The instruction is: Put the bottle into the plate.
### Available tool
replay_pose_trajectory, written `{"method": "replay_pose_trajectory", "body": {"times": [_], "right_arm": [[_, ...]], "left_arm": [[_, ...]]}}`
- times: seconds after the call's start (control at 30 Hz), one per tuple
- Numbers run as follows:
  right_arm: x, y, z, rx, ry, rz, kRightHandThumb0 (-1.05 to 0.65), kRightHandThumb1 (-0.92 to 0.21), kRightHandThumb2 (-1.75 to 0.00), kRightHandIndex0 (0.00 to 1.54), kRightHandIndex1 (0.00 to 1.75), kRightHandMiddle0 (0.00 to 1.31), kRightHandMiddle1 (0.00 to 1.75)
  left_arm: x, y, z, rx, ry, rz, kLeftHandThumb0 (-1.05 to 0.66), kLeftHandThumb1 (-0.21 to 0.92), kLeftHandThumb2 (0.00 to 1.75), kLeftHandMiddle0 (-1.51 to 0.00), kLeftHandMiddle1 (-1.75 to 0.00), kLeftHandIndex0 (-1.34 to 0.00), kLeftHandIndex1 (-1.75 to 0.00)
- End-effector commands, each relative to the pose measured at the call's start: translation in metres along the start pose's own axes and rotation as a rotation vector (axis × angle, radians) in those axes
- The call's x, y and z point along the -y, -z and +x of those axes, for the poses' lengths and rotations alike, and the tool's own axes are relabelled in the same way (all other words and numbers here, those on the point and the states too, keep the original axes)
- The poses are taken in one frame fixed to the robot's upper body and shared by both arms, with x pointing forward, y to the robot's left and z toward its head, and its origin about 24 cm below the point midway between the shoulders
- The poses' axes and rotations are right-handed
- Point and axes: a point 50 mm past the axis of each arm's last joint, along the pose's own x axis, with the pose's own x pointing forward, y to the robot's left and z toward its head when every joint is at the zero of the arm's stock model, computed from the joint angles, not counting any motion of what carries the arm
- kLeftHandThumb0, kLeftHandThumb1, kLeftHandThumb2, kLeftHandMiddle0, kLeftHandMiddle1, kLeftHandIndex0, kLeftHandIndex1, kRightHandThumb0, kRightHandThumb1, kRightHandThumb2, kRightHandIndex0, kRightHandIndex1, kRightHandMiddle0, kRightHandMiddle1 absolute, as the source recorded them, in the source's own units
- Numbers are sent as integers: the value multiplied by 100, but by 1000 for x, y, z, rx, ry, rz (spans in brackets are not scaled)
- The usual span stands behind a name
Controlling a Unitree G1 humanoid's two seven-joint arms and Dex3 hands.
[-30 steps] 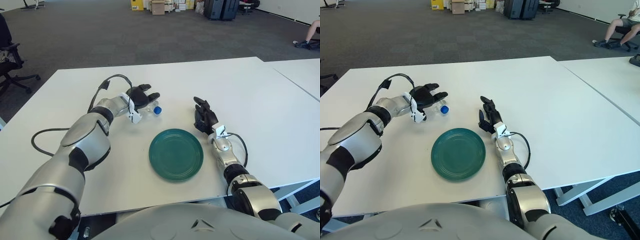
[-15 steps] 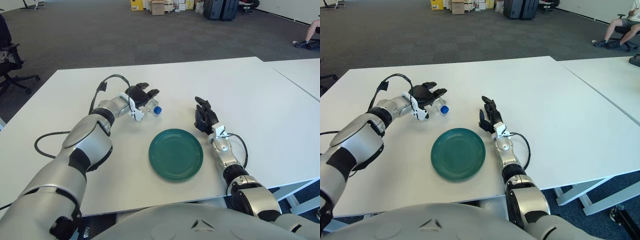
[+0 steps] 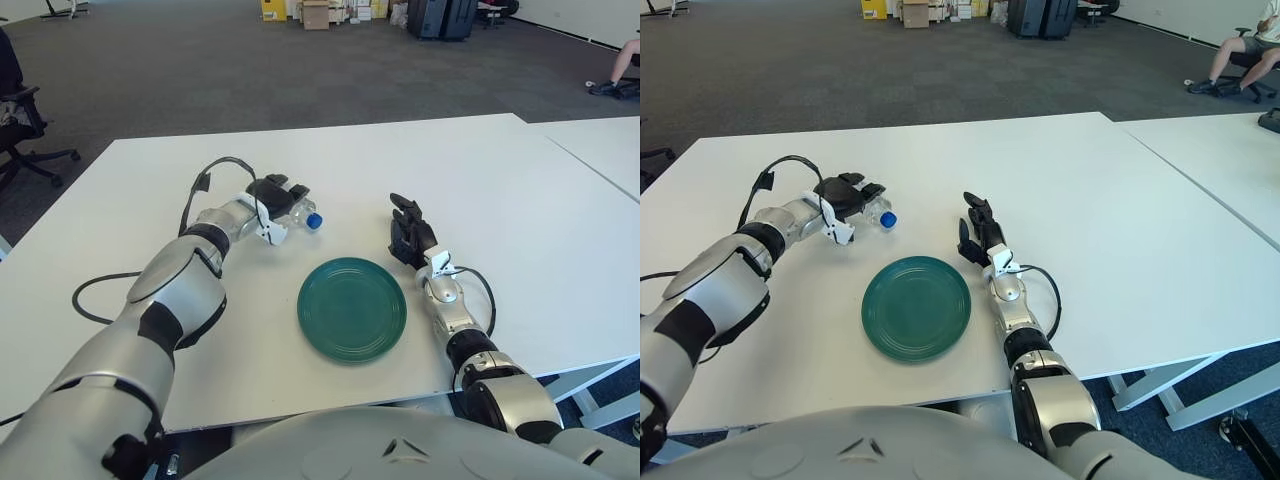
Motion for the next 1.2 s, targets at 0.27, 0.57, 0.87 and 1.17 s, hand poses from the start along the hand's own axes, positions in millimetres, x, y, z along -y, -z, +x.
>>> {"method": "replay_pose_trajectory", "body": {"times": [0.27,0.57,0.87,1.17], "right_arm": [[-2,26,-19,-139,7,18,-74,-92,-84,21,1,0,50],[-3,24,-20,-135,10,14,-74,-92,-82,22,1,0,49],[-3,24,-18,-131,-16,20,-75,-92,-84,21,1,0,51],[2,25,-21,-106,-40,19,-76,-92,-86,20,0,0,51]], "left_arm": [[10,6,-4,-20,59,84,-71,78,0,-37,-5,0,-51],[8,13,-5,-35,54,117,-71,78,0,-38,-5,0,-50],[9,13,-5,-38,48,122,-68,79,1,-40,-4,0,-53],[10,8,-5,-30,32,111,-68,80,2,-42,-4,0,-55]]}}
